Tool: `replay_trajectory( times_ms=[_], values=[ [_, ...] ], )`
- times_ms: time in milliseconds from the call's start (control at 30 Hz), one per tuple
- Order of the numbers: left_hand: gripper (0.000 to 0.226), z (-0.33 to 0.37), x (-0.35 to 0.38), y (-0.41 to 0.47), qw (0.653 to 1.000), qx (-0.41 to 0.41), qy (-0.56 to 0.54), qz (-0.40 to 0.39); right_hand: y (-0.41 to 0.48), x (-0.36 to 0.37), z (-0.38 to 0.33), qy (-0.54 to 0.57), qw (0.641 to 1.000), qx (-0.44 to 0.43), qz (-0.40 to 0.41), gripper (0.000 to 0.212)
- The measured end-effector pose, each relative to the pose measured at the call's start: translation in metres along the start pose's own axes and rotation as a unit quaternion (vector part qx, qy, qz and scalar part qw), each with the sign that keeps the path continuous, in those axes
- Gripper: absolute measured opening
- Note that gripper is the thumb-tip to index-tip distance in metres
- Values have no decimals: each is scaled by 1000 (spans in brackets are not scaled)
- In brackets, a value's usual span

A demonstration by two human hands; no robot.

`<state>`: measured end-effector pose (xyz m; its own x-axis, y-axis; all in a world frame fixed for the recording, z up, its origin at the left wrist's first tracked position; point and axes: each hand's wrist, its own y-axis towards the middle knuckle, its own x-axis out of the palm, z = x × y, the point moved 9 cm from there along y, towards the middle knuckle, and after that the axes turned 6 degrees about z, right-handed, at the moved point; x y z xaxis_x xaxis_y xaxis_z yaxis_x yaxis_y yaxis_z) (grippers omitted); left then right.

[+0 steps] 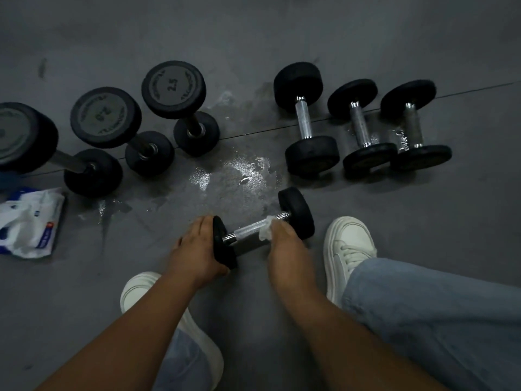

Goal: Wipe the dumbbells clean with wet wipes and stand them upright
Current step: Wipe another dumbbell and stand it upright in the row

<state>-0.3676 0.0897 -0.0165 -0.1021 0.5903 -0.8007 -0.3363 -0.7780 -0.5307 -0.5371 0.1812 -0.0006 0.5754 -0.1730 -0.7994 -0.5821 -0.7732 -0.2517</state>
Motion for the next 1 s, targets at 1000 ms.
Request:
replay_trajectory(
  times_ms=[1000],
  values=[
    [120, 4, -7, 5, 999, 18, 29, -23, -16, -12, -6, 65, 993, 26, 96, 40]
  ],
)
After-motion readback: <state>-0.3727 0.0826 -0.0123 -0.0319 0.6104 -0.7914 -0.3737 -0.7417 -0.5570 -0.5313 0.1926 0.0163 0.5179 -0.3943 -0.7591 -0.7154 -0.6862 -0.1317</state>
